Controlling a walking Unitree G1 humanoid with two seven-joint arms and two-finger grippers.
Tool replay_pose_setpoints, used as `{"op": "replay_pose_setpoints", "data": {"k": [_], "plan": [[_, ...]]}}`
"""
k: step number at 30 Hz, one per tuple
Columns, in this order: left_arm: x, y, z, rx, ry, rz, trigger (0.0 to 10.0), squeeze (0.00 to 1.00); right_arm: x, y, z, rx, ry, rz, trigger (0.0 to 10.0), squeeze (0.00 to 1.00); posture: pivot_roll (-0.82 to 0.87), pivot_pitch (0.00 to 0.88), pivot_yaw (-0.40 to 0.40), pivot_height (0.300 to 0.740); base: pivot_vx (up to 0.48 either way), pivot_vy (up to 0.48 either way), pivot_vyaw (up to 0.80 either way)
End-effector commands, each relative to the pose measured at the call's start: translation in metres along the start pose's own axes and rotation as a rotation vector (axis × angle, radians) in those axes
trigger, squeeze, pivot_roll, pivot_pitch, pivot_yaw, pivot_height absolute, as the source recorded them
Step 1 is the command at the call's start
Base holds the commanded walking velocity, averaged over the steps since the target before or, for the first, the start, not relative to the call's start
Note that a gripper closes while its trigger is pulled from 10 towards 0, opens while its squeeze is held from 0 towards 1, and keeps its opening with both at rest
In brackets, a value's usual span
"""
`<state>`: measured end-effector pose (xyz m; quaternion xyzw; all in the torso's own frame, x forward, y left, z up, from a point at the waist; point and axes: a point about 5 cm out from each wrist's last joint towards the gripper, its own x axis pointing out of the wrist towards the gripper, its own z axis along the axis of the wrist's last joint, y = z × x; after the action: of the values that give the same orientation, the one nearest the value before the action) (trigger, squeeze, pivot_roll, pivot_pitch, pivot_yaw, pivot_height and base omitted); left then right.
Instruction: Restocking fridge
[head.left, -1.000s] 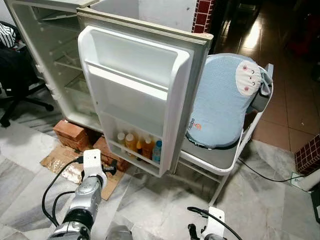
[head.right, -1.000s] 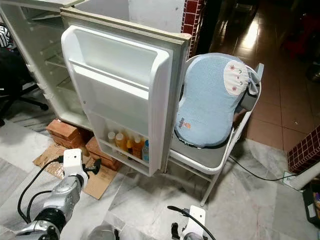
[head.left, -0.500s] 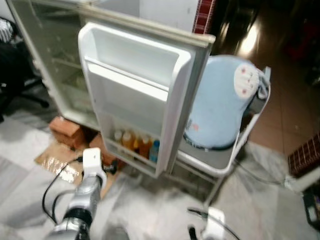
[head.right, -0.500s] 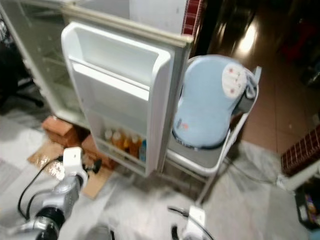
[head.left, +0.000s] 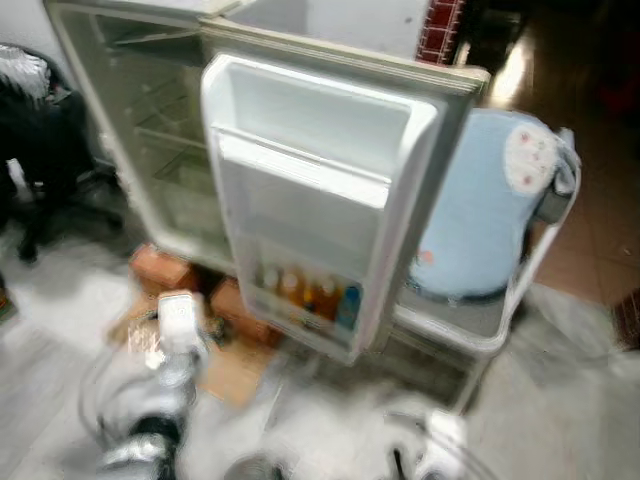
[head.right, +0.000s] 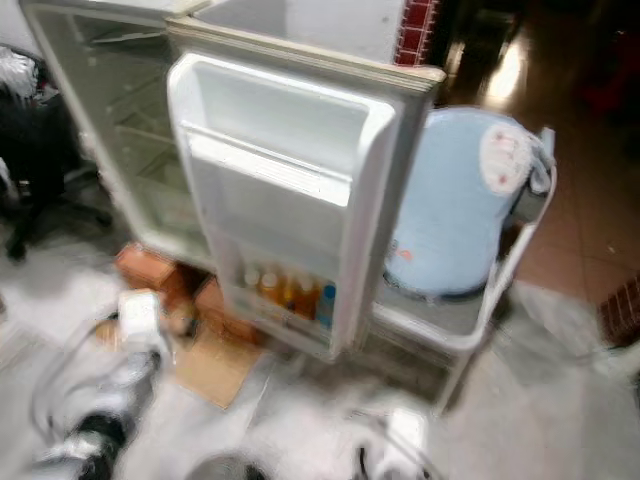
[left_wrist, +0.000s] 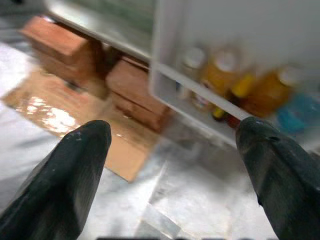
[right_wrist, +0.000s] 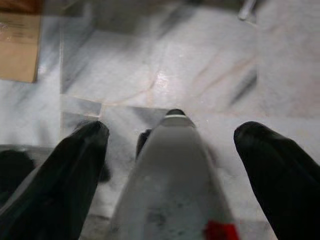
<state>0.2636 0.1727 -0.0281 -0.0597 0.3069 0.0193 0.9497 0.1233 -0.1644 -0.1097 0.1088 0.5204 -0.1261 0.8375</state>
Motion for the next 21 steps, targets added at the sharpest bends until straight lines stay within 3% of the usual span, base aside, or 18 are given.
{"op": "replay_pose_setpoints", "data": {"k": [1, 21], "plan": [[-0.0003, 0.0150, 0.0072, 0.009, -0.018, 0.042, 10.0, 0.00, -0.0216, 0.0922, 0.1876, -0.483, -0.451, 0.265, 10.0, 0.00, 0.04, 0.000, -0.099, 0.740, 0.000, 0.480, 0.00], [-0.0003, 0.0150, 0.0072, 0.009, -0.018, 0.042, 10.0, 0.00, -0.0216, 0.0922, 0.1876, -0.483, -0.451, 0.265, 10.0, 0.00, 0.04, 0.000, -0.099, 0.740, 0.000, 0.480, 0.00]]}}
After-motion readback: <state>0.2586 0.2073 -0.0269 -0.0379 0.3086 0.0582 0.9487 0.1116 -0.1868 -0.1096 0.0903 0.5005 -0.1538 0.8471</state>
